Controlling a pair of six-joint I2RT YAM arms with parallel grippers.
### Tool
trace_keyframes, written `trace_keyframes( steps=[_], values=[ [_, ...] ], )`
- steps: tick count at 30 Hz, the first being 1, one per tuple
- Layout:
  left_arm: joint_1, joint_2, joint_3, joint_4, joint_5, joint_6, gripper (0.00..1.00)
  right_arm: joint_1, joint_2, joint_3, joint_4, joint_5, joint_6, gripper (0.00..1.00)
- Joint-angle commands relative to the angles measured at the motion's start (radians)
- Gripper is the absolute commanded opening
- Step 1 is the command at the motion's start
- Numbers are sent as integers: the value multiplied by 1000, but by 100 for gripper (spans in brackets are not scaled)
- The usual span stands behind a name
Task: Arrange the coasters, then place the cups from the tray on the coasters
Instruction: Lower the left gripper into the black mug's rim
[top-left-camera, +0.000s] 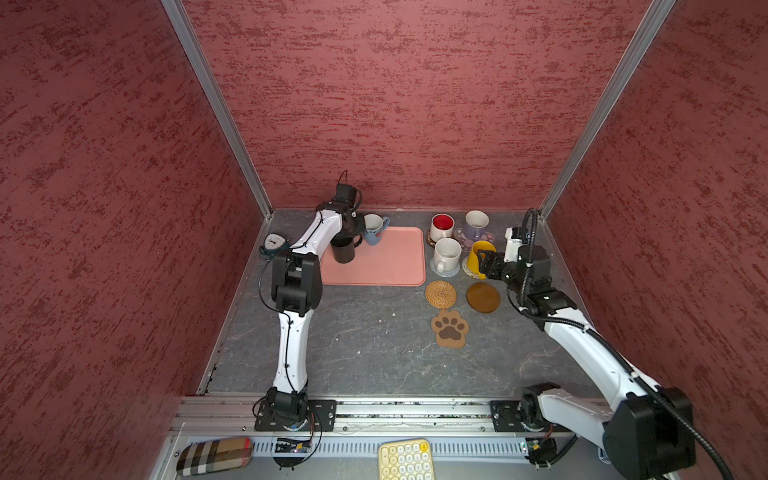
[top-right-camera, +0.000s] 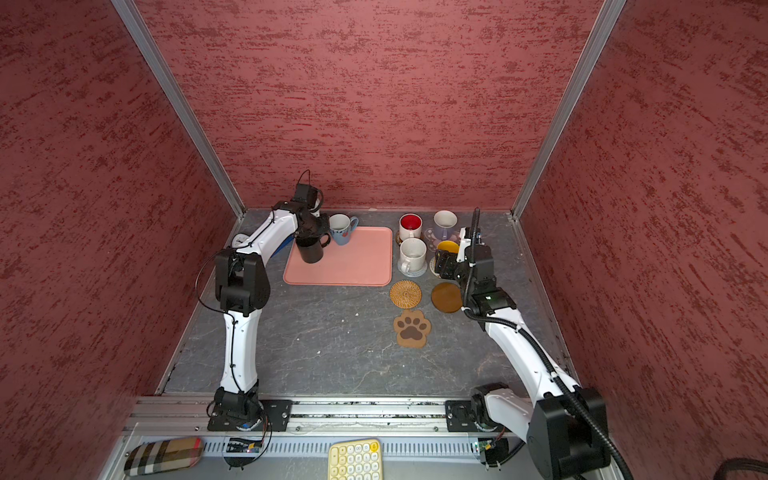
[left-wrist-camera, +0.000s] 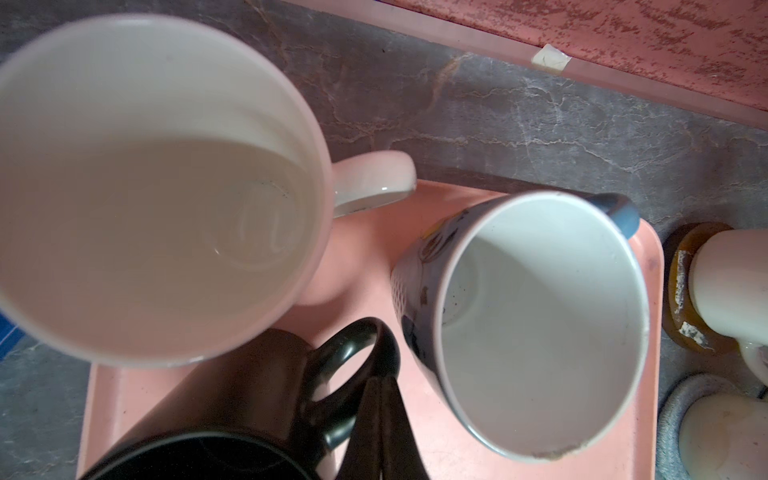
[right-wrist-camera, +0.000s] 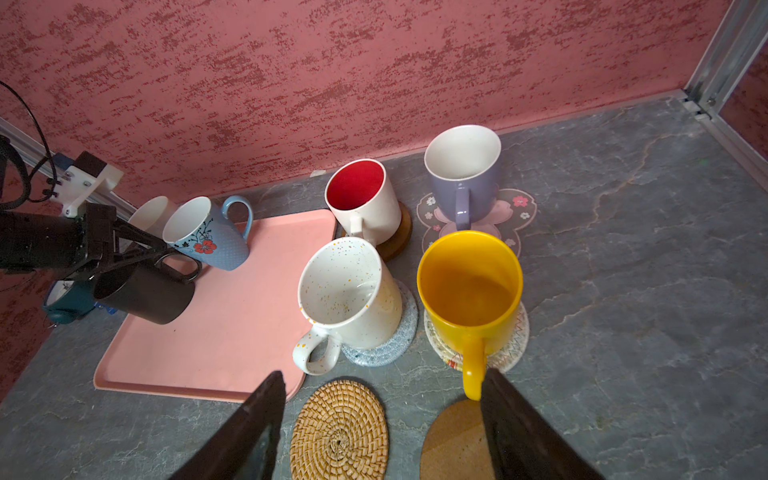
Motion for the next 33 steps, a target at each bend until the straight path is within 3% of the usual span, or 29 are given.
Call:
trace_keyframes(
  steps=[1, 15, 27, 33],
  values=[
    [-6, 2, -1, -31, -14, 10, 0, 6, -27, -13, 32, -11, -1, 75],
    [-18, -125, -157, 29, -26, -3, 0, 8, -38, -20, 32, -25, 1, 76],
    [-9, -80, -13, -11, -13, 0, 0, 14, -26, -16, 28, -21, -2, 77],
    [11, 18, 127, -83, -26, 11, 0, 15, -2, 8, 26, -23, -3, 77]
  ],
)
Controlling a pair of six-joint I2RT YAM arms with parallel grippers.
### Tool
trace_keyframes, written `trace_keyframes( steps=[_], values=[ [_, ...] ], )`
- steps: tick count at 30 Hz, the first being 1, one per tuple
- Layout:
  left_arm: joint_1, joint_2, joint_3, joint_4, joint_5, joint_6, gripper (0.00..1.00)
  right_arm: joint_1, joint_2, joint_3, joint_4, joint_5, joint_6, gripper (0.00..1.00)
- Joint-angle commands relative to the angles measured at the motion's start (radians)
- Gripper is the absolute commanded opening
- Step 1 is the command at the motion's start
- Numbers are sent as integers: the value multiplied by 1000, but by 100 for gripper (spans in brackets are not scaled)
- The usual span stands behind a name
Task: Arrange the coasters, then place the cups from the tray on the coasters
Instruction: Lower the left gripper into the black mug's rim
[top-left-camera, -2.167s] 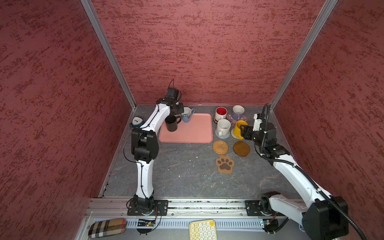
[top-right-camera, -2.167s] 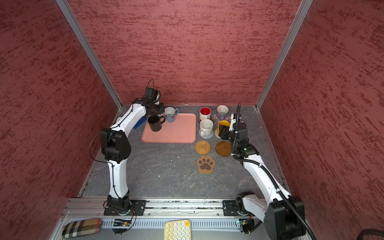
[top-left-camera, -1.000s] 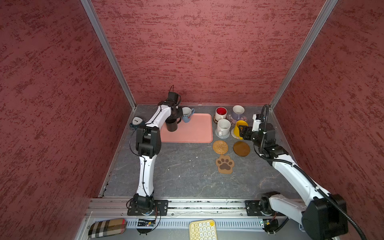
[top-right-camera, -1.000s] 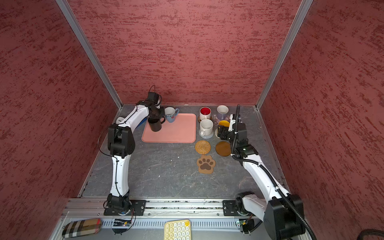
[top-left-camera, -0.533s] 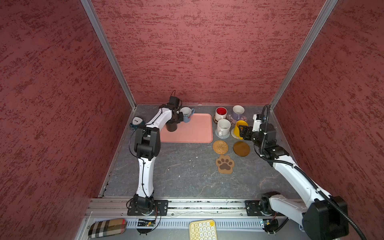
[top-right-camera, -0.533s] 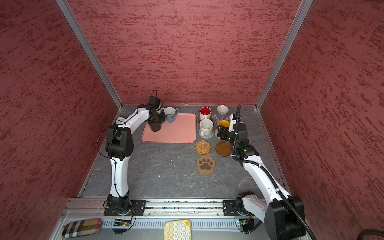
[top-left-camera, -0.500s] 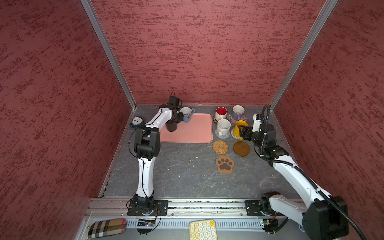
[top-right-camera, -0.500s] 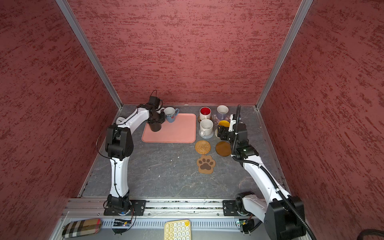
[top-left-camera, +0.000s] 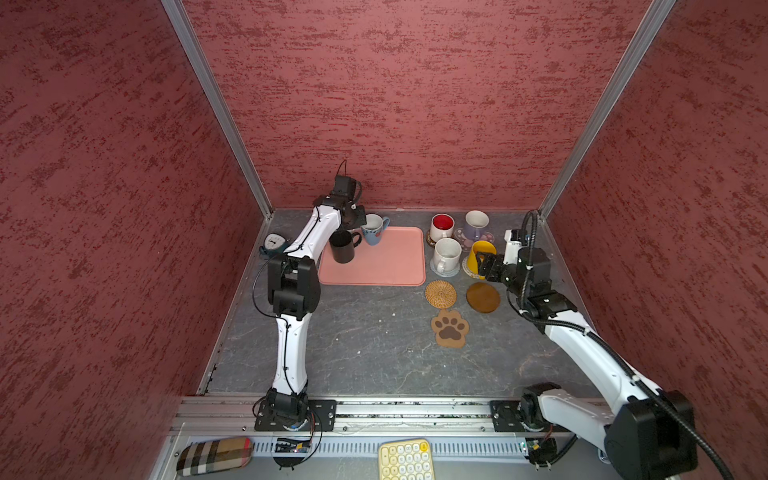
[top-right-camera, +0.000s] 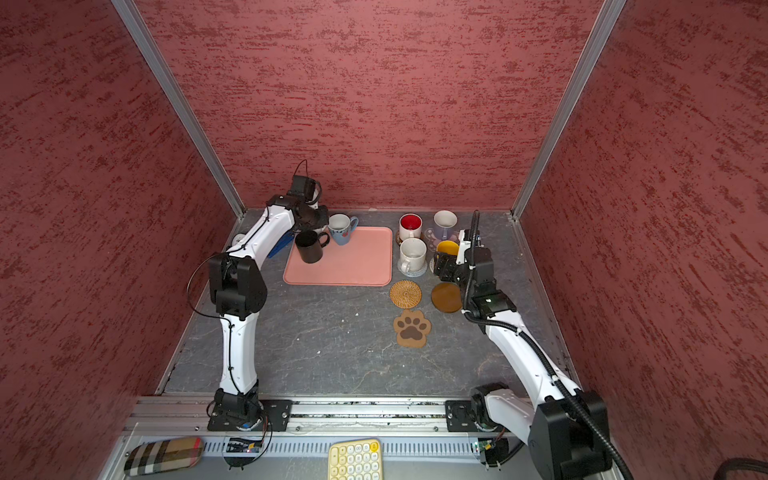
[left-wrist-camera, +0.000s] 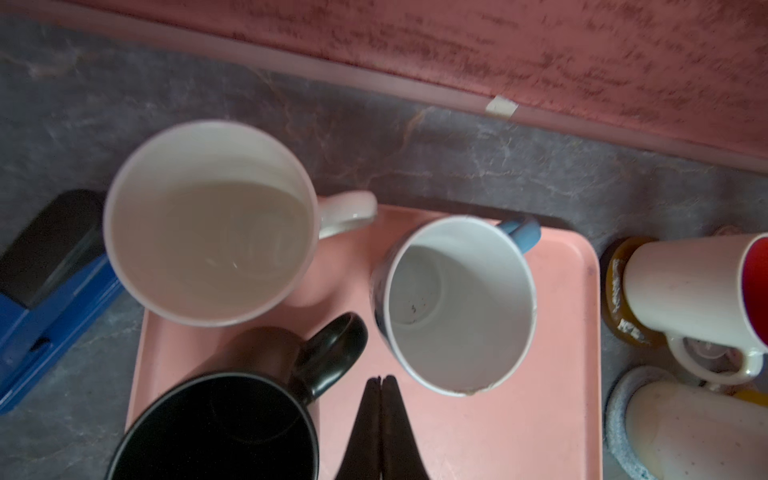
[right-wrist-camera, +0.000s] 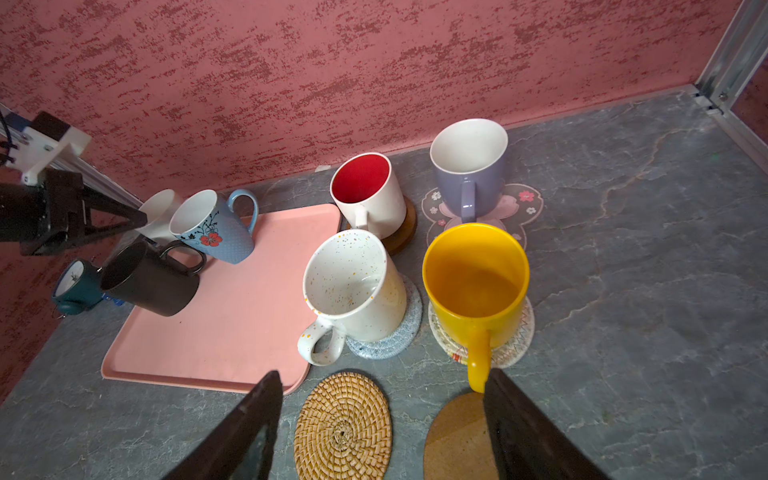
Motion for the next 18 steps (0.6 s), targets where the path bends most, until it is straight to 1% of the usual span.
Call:
trace_keyframes(
  steps=[1, 9, 18],
  values=[
    [23, 76, 64, -56, -5, 13, 0, 7, 11, 26, 22, -12, -5, 77],
    [29, 142, 134, -86, -17, 35, 0, 8, 32, 43, 22, -9, -6, 78],
    [21, 171, 131, -88, -16, 44, 0, 9, 48, 47, 24, -13, -9, 79]
  ],
)
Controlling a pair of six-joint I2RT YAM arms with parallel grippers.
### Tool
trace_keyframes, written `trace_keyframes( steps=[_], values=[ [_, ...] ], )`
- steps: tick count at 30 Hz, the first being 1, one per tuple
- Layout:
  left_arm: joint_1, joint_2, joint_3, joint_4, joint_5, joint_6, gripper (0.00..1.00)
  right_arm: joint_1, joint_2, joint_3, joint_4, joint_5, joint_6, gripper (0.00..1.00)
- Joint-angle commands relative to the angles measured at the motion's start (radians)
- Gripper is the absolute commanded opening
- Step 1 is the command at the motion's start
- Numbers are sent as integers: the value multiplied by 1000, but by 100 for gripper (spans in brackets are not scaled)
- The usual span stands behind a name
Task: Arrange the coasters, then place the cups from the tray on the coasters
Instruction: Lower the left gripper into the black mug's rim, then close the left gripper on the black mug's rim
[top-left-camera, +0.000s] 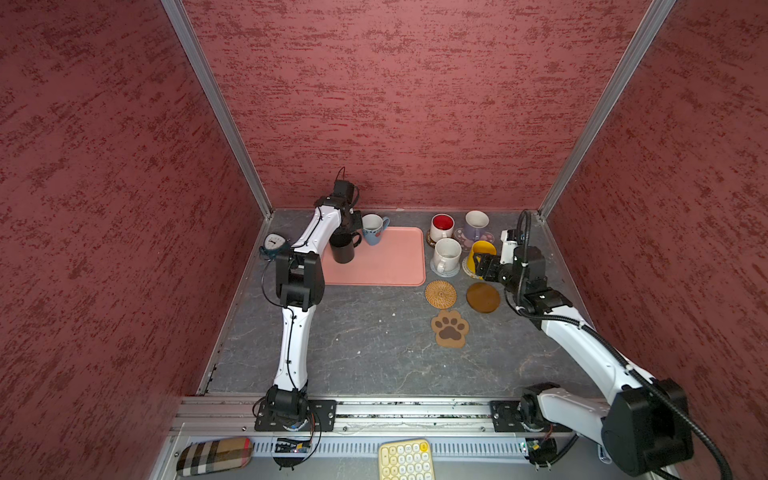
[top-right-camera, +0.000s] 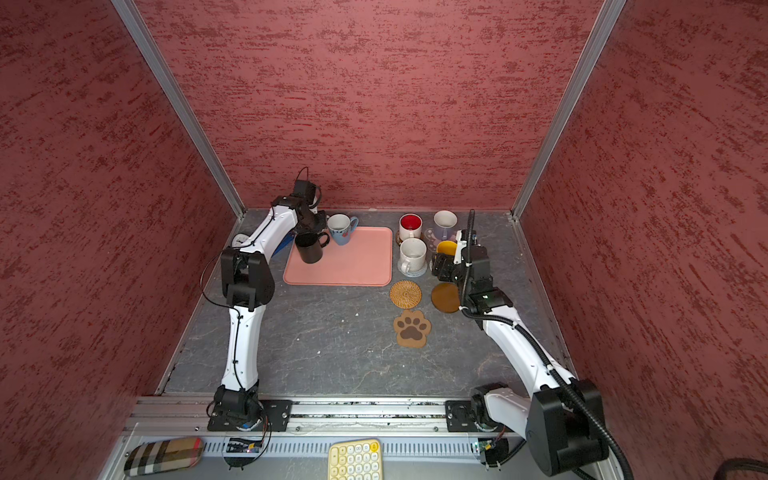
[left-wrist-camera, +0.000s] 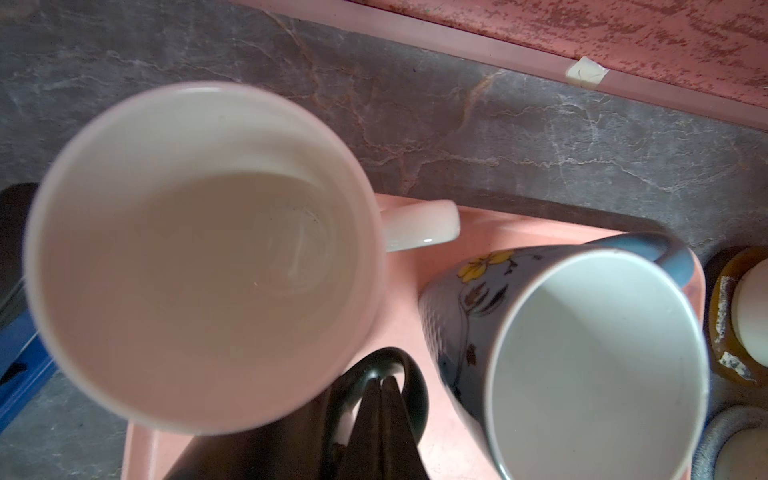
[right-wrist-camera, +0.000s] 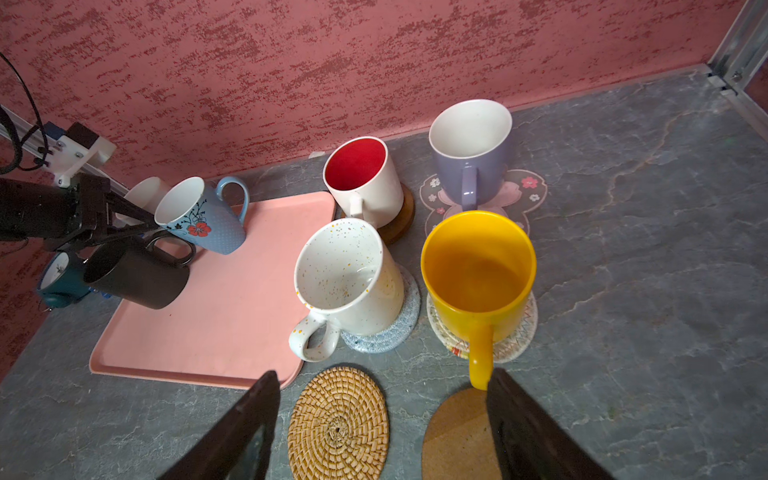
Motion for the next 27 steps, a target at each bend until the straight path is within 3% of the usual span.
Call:
trace_keyframes(
  steps=[1, 15, 27],
  values=[
    [-9, 26, 24, -13, -9, 19, 0, 5, 0, 34, 24, -11, -8, 79],
    [-36, -4, -50, -24, -24, 25, 0, 6, -49, 19, 11, -8, -6, 80],
    [-40, -131, -235, 41, -23, 17, 0, 13, -75, 5, 10, -12, 3, 81]
  ],
)
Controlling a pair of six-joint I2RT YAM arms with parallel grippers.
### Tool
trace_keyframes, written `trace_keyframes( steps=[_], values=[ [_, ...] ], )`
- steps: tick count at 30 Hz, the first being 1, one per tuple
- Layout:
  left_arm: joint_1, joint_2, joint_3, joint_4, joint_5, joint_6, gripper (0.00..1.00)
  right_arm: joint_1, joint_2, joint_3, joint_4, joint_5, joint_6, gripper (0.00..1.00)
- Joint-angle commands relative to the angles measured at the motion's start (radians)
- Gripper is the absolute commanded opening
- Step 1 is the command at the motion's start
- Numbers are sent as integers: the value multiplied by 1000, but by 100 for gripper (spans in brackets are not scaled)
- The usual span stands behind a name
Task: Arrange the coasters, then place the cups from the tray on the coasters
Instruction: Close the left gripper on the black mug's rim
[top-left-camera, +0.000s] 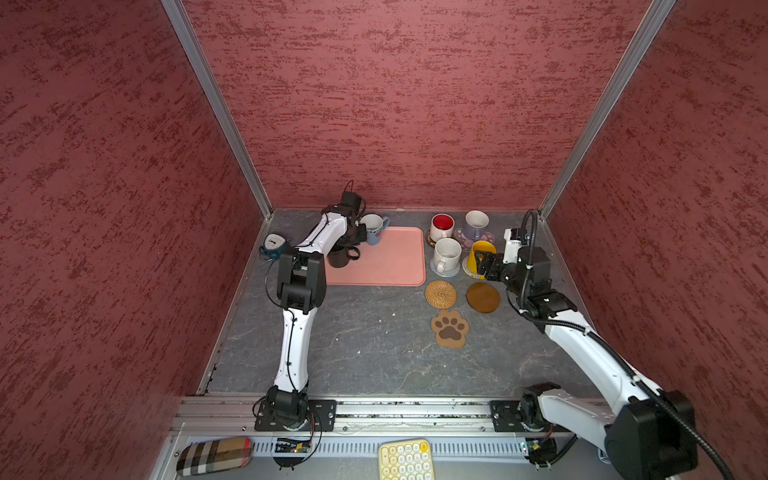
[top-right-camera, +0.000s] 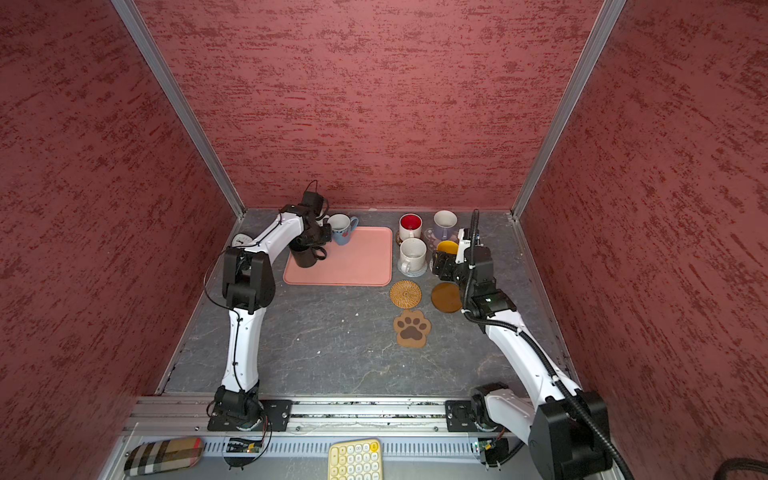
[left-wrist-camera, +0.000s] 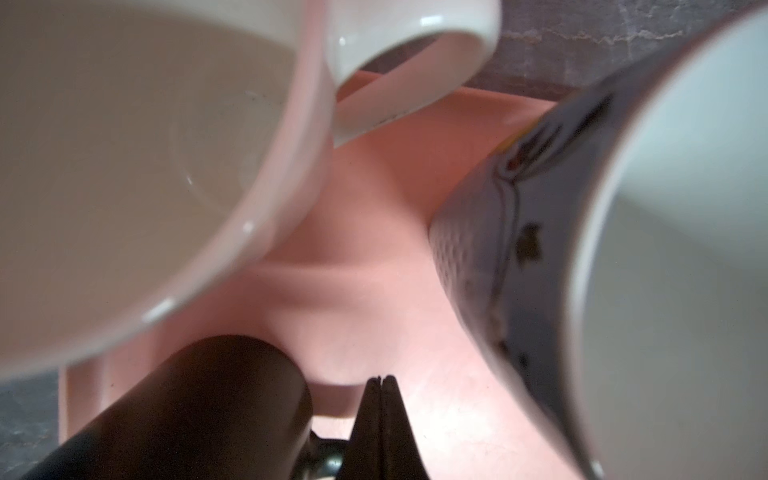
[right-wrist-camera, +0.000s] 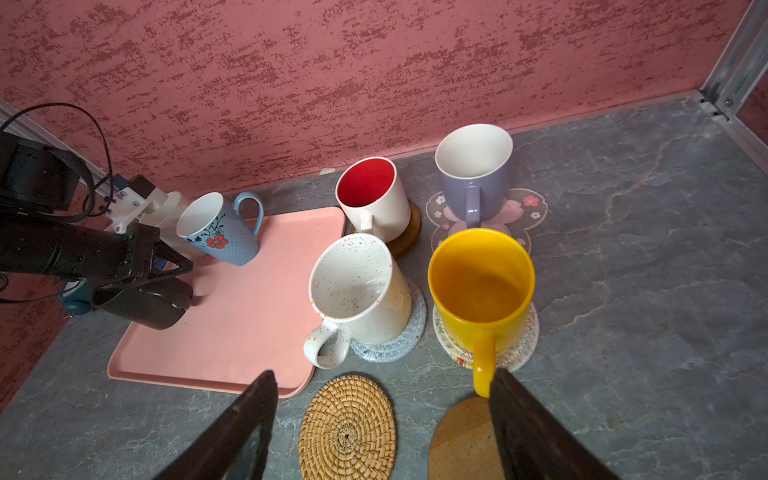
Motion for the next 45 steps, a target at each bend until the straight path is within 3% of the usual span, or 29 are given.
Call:
trace_keyframes(
  steps=[1, 10, 32, 33, 35, 39, 45],
  values=[
    [-5, -78, -55, 31, -2, 11, 0, 10, -22, 5, 12, -12, 2, 81],
    [-29, -206, -237, 107, -8, -3, 0, 22, -19, 8, 14, -26, 13, 84],
    [-39, -493, -517, 163, -40, -69, 0, 99, 24, 78, 9, -13, 14, 88],
    [-41, -514, -543, 171, -54, -90, 8, 102, 26, 82, 8, -11, 15, 88],
    [-47, -566, -612, 211, -76, -138, 39, 106, 29, 88, 1, -1, 15, 89],
    [-60, -651, -763, 326, -87, -249, 49, 111, 33, 89, -9, 42, 45, 90],
    [-79, -621, -779, 350, -139, -365, 53, 111, 24, 82, -39, 124, 88, 91]
  ],
)
